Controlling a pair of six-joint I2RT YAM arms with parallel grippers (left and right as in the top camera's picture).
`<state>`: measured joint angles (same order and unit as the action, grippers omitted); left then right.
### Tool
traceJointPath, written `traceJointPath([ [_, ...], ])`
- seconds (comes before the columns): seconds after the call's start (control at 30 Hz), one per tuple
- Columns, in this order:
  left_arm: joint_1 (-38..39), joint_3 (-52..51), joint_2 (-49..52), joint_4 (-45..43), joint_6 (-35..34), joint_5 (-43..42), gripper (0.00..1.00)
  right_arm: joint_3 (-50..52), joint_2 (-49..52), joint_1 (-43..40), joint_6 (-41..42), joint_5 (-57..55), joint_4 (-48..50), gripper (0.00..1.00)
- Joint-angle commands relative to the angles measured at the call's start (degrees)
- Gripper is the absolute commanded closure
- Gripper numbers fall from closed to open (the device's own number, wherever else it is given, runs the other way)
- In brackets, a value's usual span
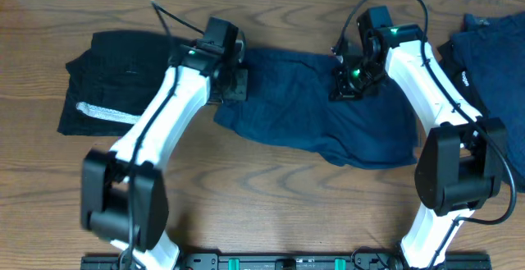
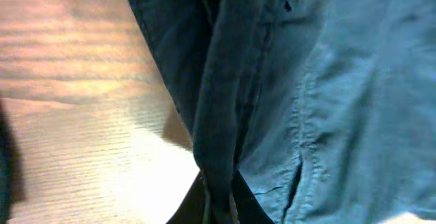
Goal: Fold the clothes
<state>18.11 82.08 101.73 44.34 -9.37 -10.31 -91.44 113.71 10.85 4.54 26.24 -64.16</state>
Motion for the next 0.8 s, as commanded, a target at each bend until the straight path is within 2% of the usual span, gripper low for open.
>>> traceJointPath([
  [0.0, -0.13, 1.46, -2.62, -0.79, -1.05, 0.90, 0.93, 3.98, -0.50, 1.75, 2.71, 8.87, 0.42, 0.99],
  [0.07, -0.13, 1.46, -3.04, -1.29, -1.05, 0.90, 0.93, 7.13, -0.46, 3.13, 2.91, 11.76, 3.58, 0.99],
  [0.27, -0.13, 1.46, -3.04, -1.77, -1.03, 0.90, 0.92, 15.63, -0.44, 6.93, 12.13, 13.51, 15.89, 0.99],
  [0.5, -0.15, 1.46, -3.06, -1.79, -1.01, 0.90, 0.92, 23.67, -0.44, 10.25, 22.62, 7.85, 28.76, 0.99],
  [0.67, -0.15, 1.46, -3.06, -2.12, -0.98, 0.92, 0.92, 23.63, -0.46, 9.94, 23.26, 8.92, 29.88, 0.99],
  [0.77, -0.15, 1.46, -3.06, -2.25, -0.98, 0.92, 0.92, 20.28, -0.63, 8.68, 20.33, 10.21, 26.58, 0.99],
])
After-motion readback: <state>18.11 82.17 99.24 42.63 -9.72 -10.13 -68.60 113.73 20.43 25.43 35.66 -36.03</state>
